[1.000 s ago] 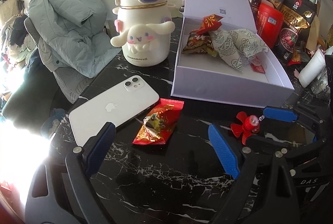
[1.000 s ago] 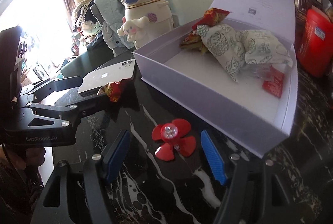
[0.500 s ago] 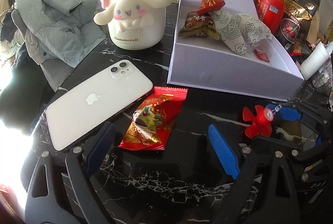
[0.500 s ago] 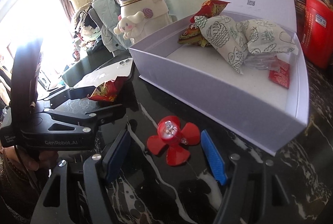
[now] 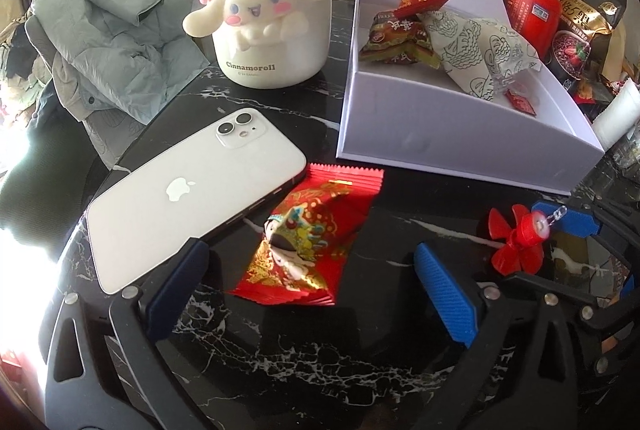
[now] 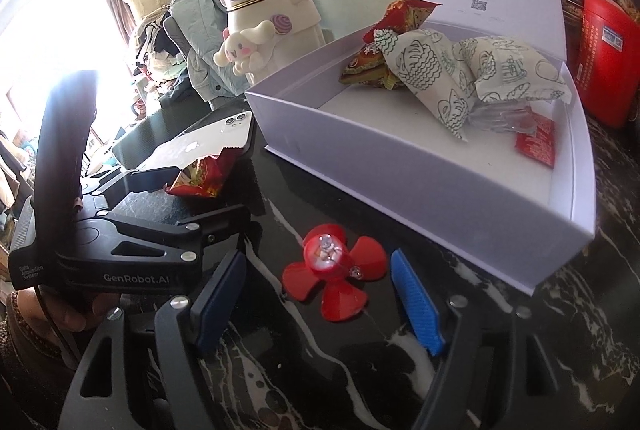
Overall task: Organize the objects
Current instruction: 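Move the left tool to another red candy wrapper while the right tool reaches the red pinwheel, then close the left gripper on the candy wrapper while the right gripper closes on the pinwheel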
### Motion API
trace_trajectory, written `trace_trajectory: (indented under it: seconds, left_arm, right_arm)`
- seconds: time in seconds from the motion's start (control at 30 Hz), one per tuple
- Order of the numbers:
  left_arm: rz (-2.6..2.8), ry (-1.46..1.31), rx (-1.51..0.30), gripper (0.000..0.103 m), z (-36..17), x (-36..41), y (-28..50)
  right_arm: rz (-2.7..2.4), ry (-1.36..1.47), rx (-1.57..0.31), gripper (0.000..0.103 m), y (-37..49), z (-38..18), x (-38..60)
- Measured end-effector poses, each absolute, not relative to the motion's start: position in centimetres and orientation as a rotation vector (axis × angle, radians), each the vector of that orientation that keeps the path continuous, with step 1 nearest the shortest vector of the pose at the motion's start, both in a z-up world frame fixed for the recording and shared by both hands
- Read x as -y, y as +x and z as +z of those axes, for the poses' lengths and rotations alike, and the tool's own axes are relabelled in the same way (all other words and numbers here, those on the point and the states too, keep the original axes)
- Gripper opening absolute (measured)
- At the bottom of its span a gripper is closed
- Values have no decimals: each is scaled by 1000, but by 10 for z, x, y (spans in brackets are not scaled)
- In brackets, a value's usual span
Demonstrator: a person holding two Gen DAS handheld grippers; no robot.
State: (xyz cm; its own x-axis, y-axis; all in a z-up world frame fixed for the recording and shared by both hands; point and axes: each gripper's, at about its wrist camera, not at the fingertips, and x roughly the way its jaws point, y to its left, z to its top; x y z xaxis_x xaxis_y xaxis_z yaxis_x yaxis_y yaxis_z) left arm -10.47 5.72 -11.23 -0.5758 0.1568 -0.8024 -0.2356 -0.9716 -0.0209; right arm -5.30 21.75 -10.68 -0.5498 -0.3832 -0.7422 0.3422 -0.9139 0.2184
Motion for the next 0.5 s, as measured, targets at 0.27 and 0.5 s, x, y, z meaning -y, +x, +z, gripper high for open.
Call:
trace_trajectory:
  seconds: [0.27,0.5]
  left_arm:
    - [2608,-1297,-86,100,-109,-52,-105]
    - [2649,-1268,-55,73,-104,-51,-98]
  right_arm:
    - [-2443,1202,-9,87,-53,-107,-208]
    - [-2510,1211,-19,59,-51,-106,-213]
